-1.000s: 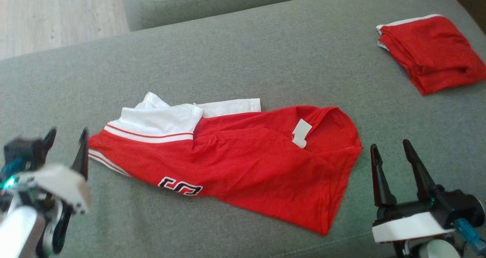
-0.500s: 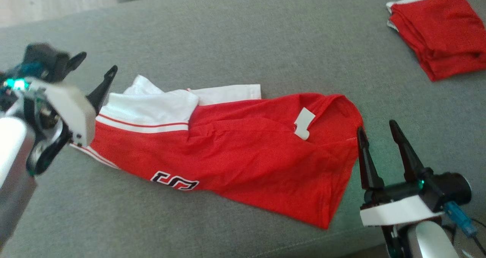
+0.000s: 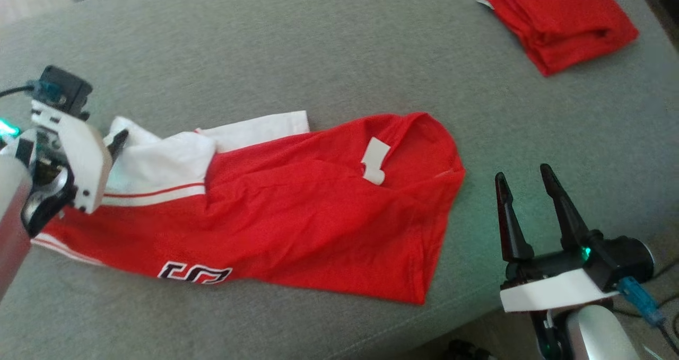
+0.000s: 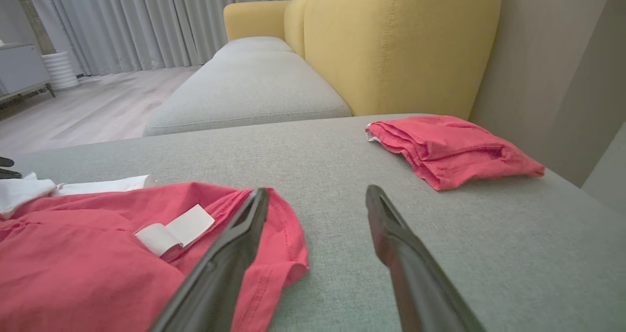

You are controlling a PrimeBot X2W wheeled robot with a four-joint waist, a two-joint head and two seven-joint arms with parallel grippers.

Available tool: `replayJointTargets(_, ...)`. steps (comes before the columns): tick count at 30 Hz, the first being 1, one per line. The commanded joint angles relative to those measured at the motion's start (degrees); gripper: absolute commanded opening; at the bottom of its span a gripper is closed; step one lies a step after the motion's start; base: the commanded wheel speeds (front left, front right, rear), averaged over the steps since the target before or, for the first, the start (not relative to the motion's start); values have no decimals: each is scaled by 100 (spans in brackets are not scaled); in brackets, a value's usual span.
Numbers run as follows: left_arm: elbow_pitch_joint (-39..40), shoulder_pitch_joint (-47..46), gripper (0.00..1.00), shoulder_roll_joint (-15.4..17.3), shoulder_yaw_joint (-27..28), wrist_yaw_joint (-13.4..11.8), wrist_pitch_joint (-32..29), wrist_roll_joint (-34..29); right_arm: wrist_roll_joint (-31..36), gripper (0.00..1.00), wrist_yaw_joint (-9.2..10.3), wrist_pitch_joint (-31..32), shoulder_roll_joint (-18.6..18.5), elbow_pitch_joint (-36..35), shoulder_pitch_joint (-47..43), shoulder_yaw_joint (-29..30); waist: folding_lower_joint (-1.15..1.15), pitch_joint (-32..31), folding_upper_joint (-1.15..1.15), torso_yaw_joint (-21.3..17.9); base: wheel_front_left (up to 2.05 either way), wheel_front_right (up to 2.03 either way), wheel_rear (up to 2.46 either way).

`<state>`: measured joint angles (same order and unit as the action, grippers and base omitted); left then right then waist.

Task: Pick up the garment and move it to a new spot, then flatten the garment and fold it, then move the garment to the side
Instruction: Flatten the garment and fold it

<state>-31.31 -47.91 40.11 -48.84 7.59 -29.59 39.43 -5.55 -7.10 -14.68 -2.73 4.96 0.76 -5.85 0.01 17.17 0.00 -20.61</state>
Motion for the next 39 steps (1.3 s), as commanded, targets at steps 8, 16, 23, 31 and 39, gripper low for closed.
replayJointTargets(8,-228,-299,100,388,-183,-11,154,479,-83,100,-39,-32,-17,-121,64,-115,-1,0,0,-221,0,0,0)
replayJointTargets(16,-283,-406,0,409,-464,-10,184,950,-117,100,-39,-32,-16,-131,88,-135,-1,64,0,-243,0,0,0)
replayJointTargets(23,-152,-1067,0,260,-600,-10,1581,656,-93,100,-39,-32,-15,20,87,-172,-1,-7,0,128,0,0,0)
replayJointTargets(31,-62,-1809,0,159,-349,-71,3209,193,-138,100,-39,-32,-121,357,141,-235,-1,-217,0,754,0,0,0)
replayJointTargets(39,173,-1824,0,169,-323,-79,3495,216,-346,100,-39,-32,-263,718,482,-409,-1,-247,0,1246,0,0,0)
